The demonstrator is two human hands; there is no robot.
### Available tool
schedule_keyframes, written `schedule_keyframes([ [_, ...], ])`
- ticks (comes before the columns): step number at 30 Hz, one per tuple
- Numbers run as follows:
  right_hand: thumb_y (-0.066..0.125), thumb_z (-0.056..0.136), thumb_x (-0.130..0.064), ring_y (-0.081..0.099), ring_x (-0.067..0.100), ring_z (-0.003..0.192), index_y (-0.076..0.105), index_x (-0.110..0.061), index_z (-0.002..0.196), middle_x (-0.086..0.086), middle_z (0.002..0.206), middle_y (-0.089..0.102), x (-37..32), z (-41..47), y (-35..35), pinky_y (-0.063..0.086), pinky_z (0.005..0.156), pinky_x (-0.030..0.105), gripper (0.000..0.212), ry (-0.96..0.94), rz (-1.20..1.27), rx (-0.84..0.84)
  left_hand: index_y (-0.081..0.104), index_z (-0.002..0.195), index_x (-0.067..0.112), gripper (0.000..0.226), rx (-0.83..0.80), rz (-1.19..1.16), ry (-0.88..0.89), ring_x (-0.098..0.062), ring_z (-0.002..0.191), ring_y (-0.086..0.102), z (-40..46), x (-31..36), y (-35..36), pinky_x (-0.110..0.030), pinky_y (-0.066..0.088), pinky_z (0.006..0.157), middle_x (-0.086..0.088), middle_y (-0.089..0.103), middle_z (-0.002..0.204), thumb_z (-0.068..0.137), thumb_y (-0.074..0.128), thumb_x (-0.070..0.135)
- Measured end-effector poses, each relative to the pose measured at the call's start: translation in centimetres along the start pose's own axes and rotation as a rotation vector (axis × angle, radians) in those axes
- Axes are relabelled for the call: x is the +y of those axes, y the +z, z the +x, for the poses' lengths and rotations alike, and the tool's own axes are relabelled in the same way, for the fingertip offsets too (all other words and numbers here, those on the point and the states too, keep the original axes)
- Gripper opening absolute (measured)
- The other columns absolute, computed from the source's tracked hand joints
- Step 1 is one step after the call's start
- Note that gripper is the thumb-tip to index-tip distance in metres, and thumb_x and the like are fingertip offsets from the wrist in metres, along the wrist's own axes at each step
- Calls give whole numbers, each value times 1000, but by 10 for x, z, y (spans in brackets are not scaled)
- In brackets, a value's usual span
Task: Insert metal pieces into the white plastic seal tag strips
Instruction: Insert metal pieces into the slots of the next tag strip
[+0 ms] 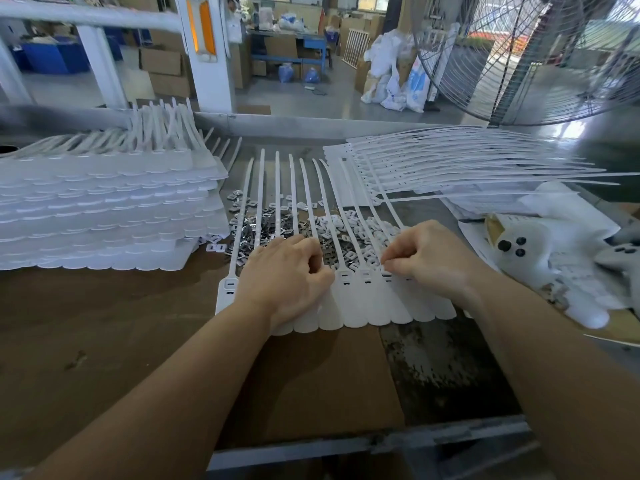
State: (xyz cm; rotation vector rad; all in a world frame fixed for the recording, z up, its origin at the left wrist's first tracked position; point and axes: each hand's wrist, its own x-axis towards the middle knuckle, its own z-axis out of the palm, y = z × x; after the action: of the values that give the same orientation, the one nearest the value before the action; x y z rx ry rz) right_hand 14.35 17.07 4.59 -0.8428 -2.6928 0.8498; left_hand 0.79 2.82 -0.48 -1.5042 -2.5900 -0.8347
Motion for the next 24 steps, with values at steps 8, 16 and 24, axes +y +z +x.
schedule_keyframes([
  [8, 69, 78, -5, 55, 4, 66, 73, -13, 76, -8, 69, 60, -3, 3, -1, 40, 57, 17, 9, 62, 41, -13, 39, 70, 30, 18, 13, -6, 6, -13, 84, 40, 0, -1, 0, -29, 22, 76, 12, 44, 77, 84, 43, 40],
  [16, 69, 78, -6, 59, 6, 72, 73, -16, 77, -7, 75, 65, -2, 2, -1, 44, 61, 18, 10, 68, 52, -17, 37, 69, 31, 18, 11, -15, 5, -13, 84, 40, -1, 0, -1, -28, 22, 77, 11, 45, 78, 84, 43, 40],
  [24, 70, 80, -7, 61, 12, 73, 73, -15, 77, 1, 78, 69, -1, 6, -5, 45, 61, 20, 9, 105, 98, -65, 37, 70, 31, 18, 7, -10, 0, -14, 85, 40, -1, 1, -1, -29, 23, 77, 11, 44, 79, 85, 44, 38],
])
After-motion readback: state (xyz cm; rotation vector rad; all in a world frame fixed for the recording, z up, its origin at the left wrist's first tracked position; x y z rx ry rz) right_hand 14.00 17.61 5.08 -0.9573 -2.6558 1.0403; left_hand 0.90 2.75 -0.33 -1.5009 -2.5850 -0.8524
